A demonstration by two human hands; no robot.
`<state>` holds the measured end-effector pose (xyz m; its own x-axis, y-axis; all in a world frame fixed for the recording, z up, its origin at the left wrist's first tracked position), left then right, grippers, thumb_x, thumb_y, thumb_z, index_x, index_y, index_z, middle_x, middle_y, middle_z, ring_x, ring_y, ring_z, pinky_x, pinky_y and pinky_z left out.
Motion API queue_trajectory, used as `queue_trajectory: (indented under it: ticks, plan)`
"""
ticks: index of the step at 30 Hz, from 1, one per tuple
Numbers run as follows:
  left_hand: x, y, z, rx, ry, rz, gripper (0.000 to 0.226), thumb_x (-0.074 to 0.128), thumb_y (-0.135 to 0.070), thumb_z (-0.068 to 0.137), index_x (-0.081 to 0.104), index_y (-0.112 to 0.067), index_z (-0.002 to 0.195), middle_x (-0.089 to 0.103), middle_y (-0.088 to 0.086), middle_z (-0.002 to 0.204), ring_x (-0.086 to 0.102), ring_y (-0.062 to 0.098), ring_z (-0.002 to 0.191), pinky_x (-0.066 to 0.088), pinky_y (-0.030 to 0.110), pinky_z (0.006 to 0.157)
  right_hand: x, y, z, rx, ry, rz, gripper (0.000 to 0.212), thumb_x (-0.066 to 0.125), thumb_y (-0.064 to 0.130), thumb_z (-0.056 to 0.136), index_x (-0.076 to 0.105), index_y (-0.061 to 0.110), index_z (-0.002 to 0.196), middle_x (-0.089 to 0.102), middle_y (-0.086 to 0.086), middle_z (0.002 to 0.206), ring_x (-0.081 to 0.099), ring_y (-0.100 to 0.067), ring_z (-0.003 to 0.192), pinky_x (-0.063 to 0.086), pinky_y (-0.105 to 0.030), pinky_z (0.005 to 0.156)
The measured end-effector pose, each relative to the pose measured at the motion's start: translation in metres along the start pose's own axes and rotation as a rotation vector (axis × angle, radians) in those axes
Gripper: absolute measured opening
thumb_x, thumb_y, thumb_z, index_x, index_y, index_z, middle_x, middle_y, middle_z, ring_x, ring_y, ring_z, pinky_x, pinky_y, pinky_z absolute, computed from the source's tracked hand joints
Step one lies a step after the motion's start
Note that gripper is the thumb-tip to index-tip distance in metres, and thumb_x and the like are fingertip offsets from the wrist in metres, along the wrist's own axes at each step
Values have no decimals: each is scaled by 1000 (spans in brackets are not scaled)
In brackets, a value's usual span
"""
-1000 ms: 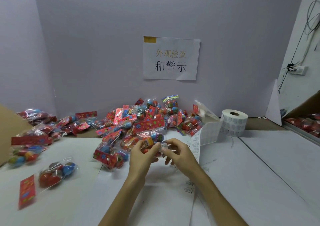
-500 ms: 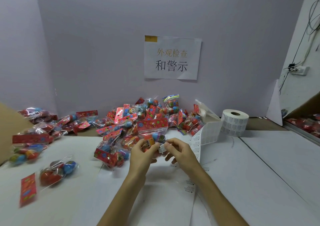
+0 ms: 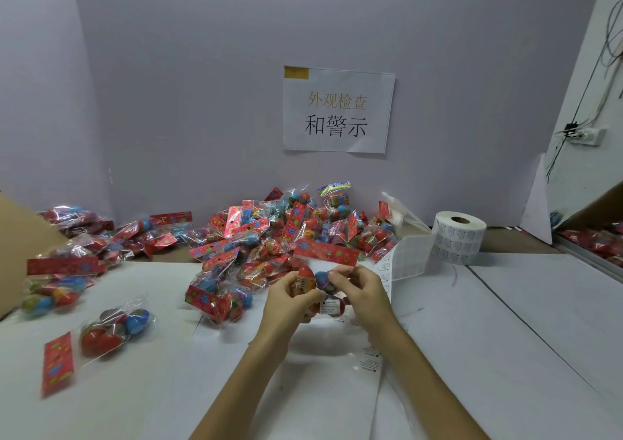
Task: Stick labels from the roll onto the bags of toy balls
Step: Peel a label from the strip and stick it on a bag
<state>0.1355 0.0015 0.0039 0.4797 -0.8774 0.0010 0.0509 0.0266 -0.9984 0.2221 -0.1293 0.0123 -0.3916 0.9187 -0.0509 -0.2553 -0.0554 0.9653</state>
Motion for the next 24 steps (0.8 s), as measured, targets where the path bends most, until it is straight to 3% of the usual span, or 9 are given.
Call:
queue_trajectory:
  ticks: [3,6,12,16,20,24]
  plan:
    - [9,-3,-5,-3,63,29,18,75,-35,91,67,-21,98,74,4,90,67,16,78,54,19,58,-6,-1,2,16,-28,17,4,68,17,95,70,18,92,75,1,89,72,-10,83,55,-19,66]
    - [10,-5,-8,8,57,20,23,68,-46,94,70,-23,94,76,-5,80,71,10,70,55,20,60,-6,0,1,10,-14,25,7,66,15,96,71,19,92,74,4,88,72,-8,85,57,-20,68]
    - [4,-10,-6,37,-6,-10,16,61,-26,101,72,-20,90,74,-11,70,72,8,67,55,18,55,-1,1,0,13,15,8,3,70,18,94,69,21,93,75,8,90,72,-6,87,56,-15,68]
    - [-1,-13,-7,66,-93,-1,21,62,-21,99,74,-21,81,70,-14,64,69,10,70,47,8,48,0,3,-1,5,49,1,5,69,17,94,69,20,91,75,15,79,72,-1,82,55,-14,64]
    - [-7,-14,-5,106,-165,30,30,63,-18,98,74,-25,71,67,-18,61,63,11,77,44,6,50,6,3,-2,27,97,-42,6,68,19,95,70,21,90,75,12,80,72,-6,80,56,-20,66]
    - [-5,-18,-7,171,-150,89,32,63,-11,96,73,-22,68,66,-23,61,65,0,67,46,6,50,7,0,-2,73,110,-45,6,66,15,95,69,20,95,75,4,89,72,-21,92,60,-37,78]
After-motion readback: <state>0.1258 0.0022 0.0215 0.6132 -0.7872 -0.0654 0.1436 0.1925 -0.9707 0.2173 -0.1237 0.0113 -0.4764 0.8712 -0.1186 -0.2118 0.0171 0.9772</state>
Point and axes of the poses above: each hand's wrist, its own z-axis towards the middle knuckle, its own x-axis out of the palm, y = z × x, the point moved 7 cm from there along z, towards the middle knuckle
